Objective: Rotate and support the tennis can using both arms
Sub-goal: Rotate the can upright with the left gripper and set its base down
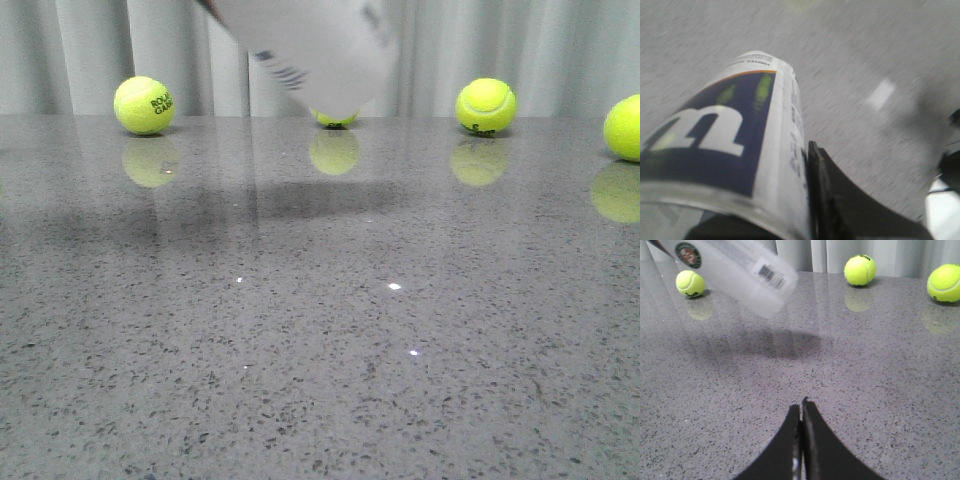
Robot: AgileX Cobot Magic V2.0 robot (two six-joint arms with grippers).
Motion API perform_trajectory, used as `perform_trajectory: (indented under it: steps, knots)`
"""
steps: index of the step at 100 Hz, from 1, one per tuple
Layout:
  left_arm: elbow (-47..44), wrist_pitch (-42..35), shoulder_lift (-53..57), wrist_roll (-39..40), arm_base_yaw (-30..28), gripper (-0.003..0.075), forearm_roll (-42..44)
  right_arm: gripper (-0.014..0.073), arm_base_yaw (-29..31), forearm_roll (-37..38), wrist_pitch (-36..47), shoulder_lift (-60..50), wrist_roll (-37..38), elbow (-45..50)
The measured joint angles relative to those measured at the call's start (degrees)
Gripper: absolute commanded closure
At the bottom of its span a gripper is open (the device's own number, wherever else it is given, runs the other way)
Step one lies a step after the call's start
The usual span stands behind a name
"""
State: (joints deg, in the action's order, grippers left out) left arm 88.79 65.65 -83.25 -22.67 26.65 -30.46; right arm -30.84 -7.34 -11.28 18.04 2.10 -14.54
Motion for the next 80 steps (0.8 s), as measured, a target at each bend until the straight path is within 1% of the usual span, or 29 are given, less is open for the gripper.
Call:
perform_trajectory:
  steps: [8, 17, 33, 46, 53, 60, 62, 64, 76, 80]
  knots:
    - [3.84, 3.71, -0.23, 5.07, 2.52, 0.0739, 8.38, 0.0654, 0.0, 0.0, 0.0, 0.0, 0.0, 0.0]
    - [6.09, 5.66, -1.13, 7.64, 4.8, 0.0739, 13.5, 0.0654, 0.0, 0.0, 0.0, 0.0, 0.0, 0.0]
    - [6.78, 6.33, -3.44, 8.48, 8.67, 0.0739, 17.3, 0.0654, 0.0, 0.0, 0.0, 0.0, 0.0, 0.0]
    - [6.78, 6.48, -4.31, 8.53, 9.61, 0.0737, 17.76, 0.0654, 0.0, 0.0, 0.0, 0.0, 0.0, 0.0]
    - [6.78, 6.48, -4.64, 8.53, 9.61, 0.0715, 18.13, 0.0654, 0.0, 0.0, 0.0, 0.0, 0.0, 0.0]
    - [6.78, 6.48, -4.88, 8.53, 9.61, 0.0645, 18.37, 0.0654, 0.0, 0.0, 0.0, 0.0, 0.0, 0.0]
    - [6.78, 6.48, -4.98, 8.53, 9.61, 0.0604, 18.36, 0.0654, 0.0, 0.0, 0.0, 0.0, 0.0, 0.0]
    - [6.78, 6.48, -5.1, 8.53, 9.61, 0.0582, 18.36, 0.0654, 0.0, 0.0, 0.0, 0.0, 0.0, 0.0]
    - [6.78, 6.48, -5.95, 8.53, 9.61, 0.0349, 18.48, 0.0654, 0.0, 0.0, 0.0, 0.0, 0.0, 0.0]
    - [6.78, 6.48, -6.2, 8.53, 9.61, 0.0302, 18.48, 0.0654, 0.0, 0.0, 0.0, 0.0, 0.0, 0.0]
